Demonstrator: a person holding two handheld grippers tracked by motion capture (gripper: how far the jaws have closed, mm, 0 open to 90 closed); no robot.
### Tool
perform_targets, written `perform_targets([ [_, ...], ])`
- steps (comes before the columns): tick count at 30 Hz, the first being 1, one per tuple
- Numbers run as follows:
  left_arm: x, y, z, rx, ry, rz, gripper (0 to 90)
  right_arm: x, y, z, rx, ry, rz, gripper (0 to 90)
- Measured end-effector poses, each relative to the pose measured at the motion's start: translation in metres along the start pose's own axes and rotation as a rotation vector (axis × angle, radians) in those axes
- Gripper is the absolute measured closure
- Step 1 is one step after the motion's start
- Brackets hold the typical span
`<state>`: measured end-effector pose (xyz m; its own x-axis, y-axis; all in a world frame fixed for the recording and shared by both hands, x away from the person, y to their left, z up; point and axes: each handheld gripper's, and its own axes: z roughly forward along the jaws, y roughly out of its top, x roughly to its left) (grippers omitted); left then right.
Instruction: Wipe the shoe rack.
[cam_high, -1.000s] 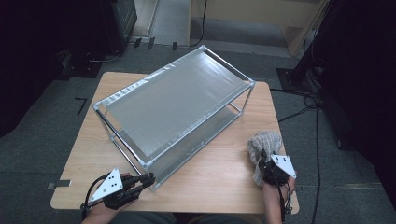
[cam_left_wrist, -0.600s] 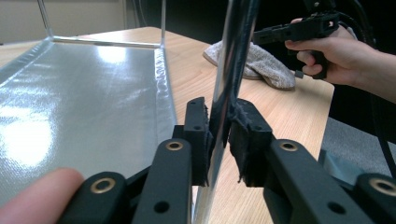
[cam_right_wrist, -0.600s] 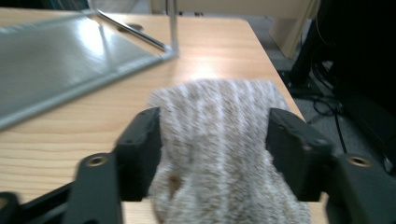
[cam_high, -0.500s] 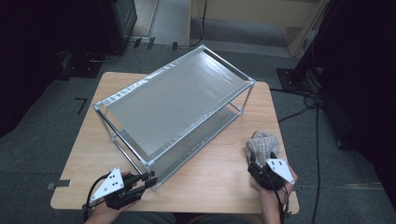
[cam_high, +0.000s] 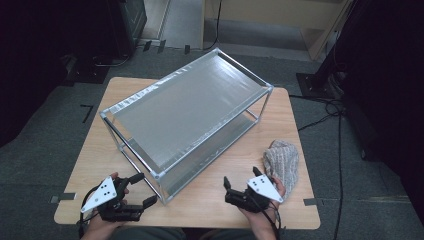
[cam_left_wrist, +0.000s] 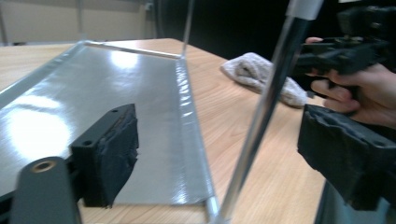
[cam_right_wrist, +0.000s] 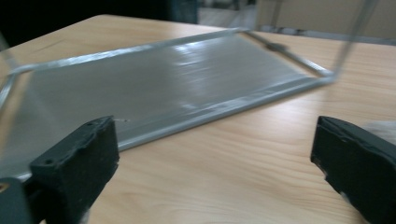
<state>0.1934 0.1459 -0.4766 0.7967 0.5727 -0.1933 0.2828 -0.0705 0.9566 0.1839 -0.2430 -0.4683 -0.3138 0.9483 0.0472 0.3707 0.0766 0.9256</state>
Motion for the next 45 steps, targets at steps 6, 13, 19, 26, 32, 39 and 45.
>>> perform_targets([
  [6,0.007,-0.003,-0.009,0.017,0.071,-0.011,8.7,0.030,0.000,0.009,0.003,0.087,-0.025,0.0],
  [13,0.016,-0.010,-0.014,0.053,0.133,-0.036,8.2,0.057,-0.002,0.020,0.006,0.172,-0.027,1.4],
  [19,0.021,-0.013,-0.022,0.056,0.181,-0.042,8.2,0.081,-0.003,0.028,-0.002,0.246,-0.049,5.4],
  [26,0.024,-0.015,-0.033,0.037,0.245,-0.065,8.2,0.105,-0.003,0.032,-0.006,0.319,-0.083,9.6],
  [32,0.026,-0.017,-0.041,0.034,0.277,-0.077,8.3,0.120,-0.001,0.033,-0.026,0.380,-0.099,13.6],
  [39,0.026,-0.019,-0.047,0.035,0.297,-0.087,8.2,0.131,0.000,0.034,-0.032,0.416,-0.122,19.8],
  [45,0.026,-0.021,-0.055,0.026,0.311,-0.108,8.2,0.138,0.000,0.038,-0.024,0.454,-0.113,30.0],
])
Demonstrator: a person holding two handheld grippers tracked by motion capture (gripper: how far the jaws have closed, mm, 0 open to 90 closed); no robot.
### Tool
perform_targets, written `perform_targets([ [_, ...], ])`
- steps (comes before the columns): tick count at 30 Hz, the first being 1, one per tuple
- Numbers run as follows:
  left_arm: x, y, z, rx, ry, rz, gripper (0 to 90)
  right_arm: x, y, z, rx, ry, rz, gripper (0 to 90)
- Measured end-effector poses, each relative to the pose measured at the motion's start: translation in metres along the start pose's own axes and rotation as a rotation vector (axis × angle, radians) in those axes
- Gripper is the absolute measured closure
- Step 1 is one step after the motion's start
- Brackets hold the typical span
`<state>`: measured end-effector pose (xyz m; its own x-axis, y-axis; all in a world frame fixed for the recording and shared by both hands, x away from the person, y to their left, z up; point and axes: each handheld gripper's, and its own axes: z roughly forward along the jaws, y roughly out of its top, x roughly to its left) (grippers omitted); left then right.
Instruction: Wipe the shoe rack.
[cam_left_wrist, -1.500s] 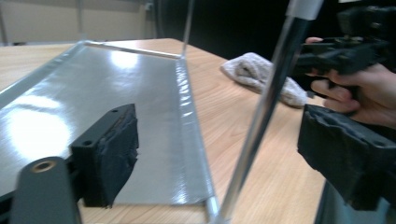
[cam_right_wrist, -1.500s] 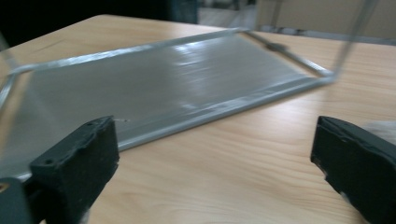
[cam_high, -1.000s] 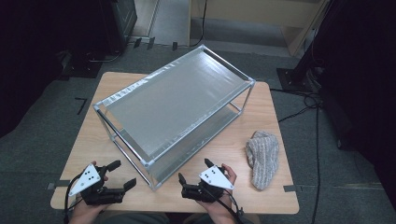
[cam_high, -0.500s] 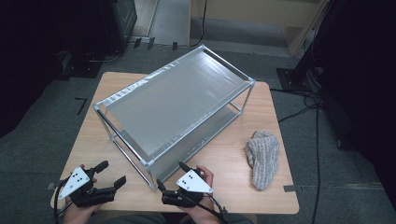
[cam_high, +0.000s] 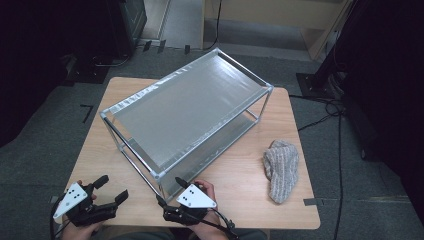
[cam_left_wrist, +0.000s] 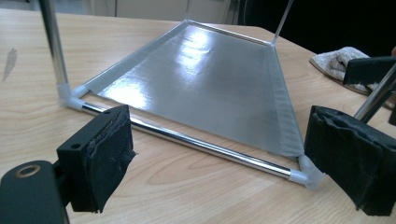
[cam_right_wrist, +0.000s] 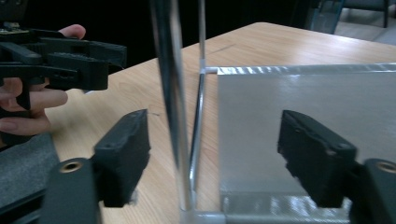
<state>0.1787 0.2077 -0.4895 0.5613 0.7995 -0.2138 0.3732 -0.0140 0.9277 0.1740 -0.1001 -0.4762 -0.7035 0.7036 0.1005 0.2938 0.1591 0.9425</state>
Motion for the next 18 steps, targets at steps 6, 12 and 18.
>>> perform_targets([
  [6,0.0028,-0.0018,-0.0074,-0.006,0.019,-0.014,8.2,0.0059,0.0011,0.0072,-0.011,0.041,-0.003,48.6],
  [12,0.0043,-0.0028,-0.0107,-0.005,0.028,-0.022,8.2,0.0104,0.0013,0.0105,-0.027,0.059,-0.023,69.8],
  [18,0.0040,-0.0027,-0.0099,-0.005,0.026,-0.023,8.2,0.0067,0.0003,0.0095,-0.032,0.074,-0.016,80.9],
])
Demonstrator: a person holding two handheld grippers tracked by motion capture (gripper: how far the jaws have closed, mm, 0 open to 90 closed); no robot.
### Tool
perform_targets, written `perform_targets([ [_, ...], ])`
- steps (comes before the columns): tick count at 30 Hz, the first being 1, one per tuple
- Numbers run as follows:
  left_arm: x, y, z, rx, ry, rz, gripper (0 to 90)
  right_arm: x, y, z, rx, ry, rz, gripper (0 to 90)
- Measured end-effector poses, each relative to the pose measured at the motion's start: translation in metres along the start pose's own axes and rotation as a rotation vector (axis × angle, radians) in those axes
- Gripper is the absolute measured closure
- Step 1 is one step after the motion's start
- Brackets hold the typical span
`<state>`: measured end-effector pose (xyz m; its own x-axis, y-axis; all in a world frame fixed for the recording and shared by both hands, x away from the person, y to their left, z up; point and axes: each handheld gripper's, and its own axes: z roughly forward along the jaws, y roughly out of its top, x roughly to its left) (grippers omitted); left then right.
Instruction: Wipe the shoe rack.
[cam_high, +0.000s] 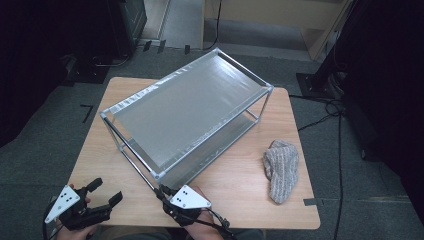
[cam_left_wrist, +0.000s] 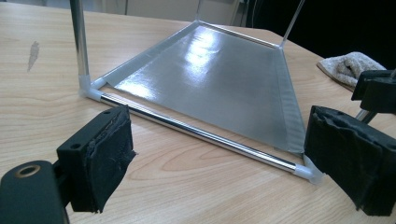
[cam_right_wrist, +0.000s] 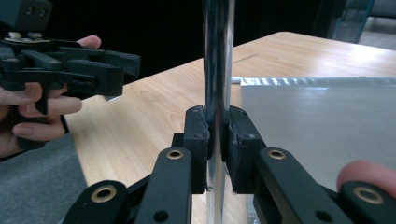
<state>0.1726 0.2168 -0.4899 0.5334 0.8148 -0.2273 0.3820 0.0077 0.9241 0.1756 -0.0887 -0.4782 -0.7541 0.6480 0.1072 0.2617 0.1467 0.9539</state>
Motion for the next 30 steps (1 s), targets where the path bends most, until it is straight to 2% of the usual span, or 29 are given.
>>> perform_targets([
  [15,-0.001,0.003,0.008,-0.002,-0.012,0.007,8.2,-0.003,-0.003,-0.008,-0.001,-0.002,-0.007,81.1],
  [30,-0.007,0.010,0.033,0.002,-0.044,0.015,8.3,-0.016,-0.009,-0.032,-0.008,-0.061,0.006,81.2],
])
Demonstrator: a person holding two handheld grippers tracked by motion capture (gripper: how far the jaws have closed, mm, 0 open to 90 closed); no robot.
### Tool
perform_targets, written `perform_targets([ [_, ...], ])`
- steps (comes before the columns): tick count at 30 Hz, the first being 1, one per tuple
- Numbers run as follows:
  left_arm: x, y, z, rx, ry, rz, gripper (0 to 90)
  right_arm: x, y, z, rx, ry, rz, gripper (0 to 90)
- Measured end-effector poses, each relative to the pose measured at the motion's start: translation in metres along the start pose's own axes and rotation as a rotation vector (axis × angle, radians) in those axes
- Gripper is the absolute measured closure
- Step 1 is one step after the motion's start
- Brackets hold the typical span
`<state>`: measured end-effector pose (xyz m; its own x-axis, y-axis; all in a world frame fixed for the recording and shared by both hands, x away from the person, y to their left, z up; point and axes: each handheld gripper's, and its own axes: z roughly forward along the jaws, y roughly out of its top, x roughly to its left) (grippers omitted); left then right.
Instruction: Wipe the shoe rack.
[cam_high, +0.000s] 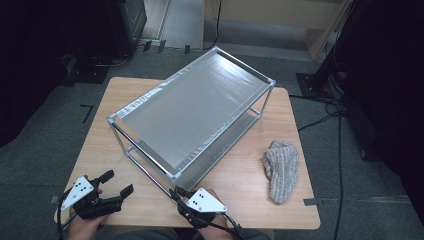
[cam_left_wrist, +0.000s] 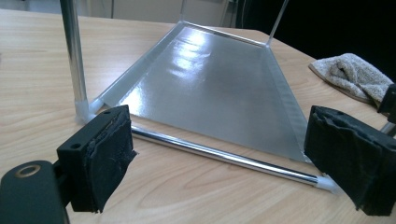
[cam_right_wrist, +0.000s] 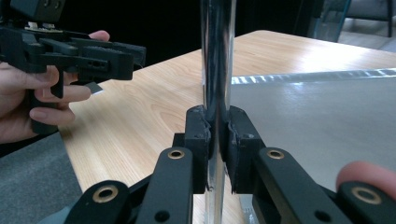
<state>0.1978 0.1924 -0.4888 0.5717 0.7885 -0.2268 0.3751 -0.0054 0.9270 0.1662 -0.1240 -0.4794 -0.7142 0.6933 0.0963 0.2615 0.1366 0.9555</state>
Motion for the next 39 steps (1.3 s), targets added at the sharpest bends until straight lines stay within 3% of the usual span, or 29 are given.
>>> perform_targets([
  [10,-0.001,0.006,0.023,-0.004,0.019,0.002,9.3,-0.015,-0.006,-0.024,-0.011,-0.069,0.019,81.2],
  [12,-0.001,0.007,0.028,-0.004,0.020,0.004,15.5,-0.017,-0.008,-0.029,-0.012,-0.087,0.024,81.2],
  [15,-0.002,0.009,0.034,0.003,0.056,0.012,15.4,-0.021,-0.010,-0.036,-0.017,-0.104,0.030,81.2],
  [18,-0.001,0.012,0.041,0.007,0.119,0.024,15.1,-0.024,-0.012,-0.043,-0.020,-0.122,0.031,81.2],
  [20,0.000,0.014,0.046,0.007,0.146,0.007,15.3,-0.026,-0.013,-0.048,-0.022,-0.135,0.040,81.1],
  [25,-0.003,0.016,0.058,0.012,0.185,0.038,17.1,-0.031,-0.017,-0.059,-0.027,-0.168,0.049,81.1],
  [28,-0.008,0.017,0.065,0.017,0.211,0.055,23.7,-0.035,-0.018,-0.065,-0.029,-0.186,0.049,81.1],
  [33,-0.007,0.019,0.070,0.005,0.205,0.055,38.5,-0.038,-0.020,-0.074,-0.032,-0.211,0.064,81.1],
  [36,-0.005,0.020,0.072,0.008,0.176,0.045,47.5,-0.041,-0.022,-0.078,-0.034,-0.220,0.067,81.1],
  [39,-0.004,0.021,0.076,0.008,0.173,0.054,52.6,-0.043,-0.023,-0.081,-0.035,-0.231,0.065,81.0],
])
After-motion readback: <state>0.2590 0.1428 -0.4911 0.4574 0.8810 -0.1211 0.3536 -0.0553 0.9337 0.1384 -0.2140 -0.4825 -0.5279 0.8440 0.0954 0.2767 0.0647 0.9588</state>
